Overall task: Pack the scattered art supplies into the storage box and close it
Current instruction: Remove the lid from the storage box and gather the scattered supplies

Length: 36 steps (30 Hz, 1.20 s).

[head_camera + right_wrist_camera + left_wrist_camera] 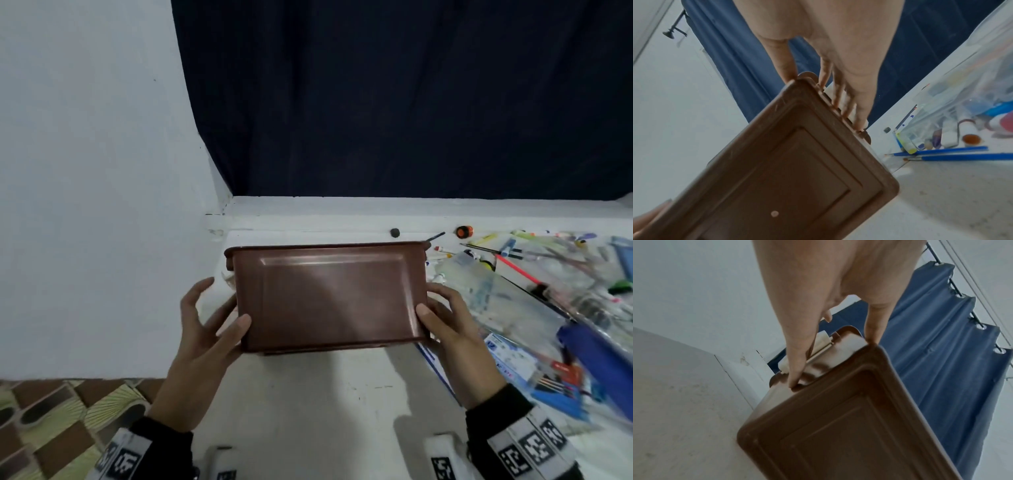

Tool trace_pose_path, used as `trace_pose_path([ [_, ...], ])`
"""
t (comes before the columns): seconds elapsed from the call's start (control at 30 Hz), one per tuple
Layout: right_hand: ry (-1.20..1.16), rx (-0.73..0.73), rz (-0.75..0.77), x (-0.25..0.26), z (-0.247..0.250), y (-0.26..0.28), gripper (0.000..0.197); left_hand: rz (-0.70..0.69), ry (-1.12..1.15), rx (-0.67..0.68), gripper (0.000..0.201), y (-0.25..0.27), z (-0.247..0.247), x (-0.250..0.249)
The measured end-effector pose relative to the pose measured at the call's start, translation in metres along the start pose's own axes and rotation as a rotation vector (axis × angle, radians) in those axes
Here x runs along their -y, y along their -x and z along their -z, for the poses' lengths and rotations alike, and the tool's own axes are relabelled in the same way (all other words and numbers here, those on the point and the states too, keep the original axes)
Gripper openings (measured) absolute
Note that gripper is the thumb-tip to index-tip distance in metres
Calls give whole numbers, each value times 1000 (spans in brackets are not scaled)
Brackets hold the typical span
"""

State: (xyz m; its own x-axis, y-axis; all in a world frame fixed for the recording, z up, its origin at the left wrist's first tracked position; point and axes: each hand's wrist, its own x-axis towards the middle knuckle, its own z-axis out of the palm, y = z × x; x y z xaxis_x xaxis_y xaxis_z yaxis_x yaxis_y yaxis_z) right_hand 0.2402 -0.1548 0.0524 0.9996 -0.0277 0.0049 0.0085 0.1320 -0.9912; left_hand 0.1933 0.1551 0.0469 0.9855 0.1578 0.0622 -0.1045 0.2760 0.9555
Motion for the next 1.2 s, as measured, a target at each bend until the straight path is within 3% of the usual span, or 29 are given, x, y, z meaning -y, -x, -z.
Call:
trace_pose_path([
  [0.13, -131, -2, -16, -4, 20, 23, 60, -40, 17, 21, 89, 40, -4, -13],
  [0.2, -227, 51, -83, -3, 29, 36, 64, -41, 21, 19, 95, 62, -10, -17],
  [0.33, -354, 108, -203, 0, 39, 65, 41, -2, 78, -35, 70, 100, -19, -8],
  [0.4, -273, 124, -225, -7, 38, 78, 46, 45, 87, -102, 64, 116, -17, 5],
  [0.47, -159, 132, -193, -18, 40, 89, 63, 72, 46, -178, 46, 130, -17, 16],
  [0.53, -57, 151, -141, -26, 45, 97, 70, 68, -52, -197, 45, 141, -16, 23],
  [0.63, 70, 189, -125, -27, 48, 101, 60, 81, -183, -180, 58, 151, -15, 23],
  [0.7, 172, 175, -101, -25, 52, 102, 62, 73, -283, -245, 51, 156, -17, 19],
  [0.83, 203, 149, -37, -10, 61, 111, 45, -40, -665, -345, 49, 171, -27, 3],
  [0.93, 227, 144, 57, 5, 80, 124, 42, -148, -816, -281, 40, 183, -48, -11],
  [1.03, 236, 103, 148, 16, 107, 132, 32, -278, -786, -231, 28, 191, -85, -20],
  [1.13, 245, 13, 222, 19, 141, 144, 29, -324, -598, -179, 20, 192, -133, -18],
  [1.2, 251, -51, 229, 18, 167, 155, 26, -329, -412, -100, 35, 190, -166, -8],
])
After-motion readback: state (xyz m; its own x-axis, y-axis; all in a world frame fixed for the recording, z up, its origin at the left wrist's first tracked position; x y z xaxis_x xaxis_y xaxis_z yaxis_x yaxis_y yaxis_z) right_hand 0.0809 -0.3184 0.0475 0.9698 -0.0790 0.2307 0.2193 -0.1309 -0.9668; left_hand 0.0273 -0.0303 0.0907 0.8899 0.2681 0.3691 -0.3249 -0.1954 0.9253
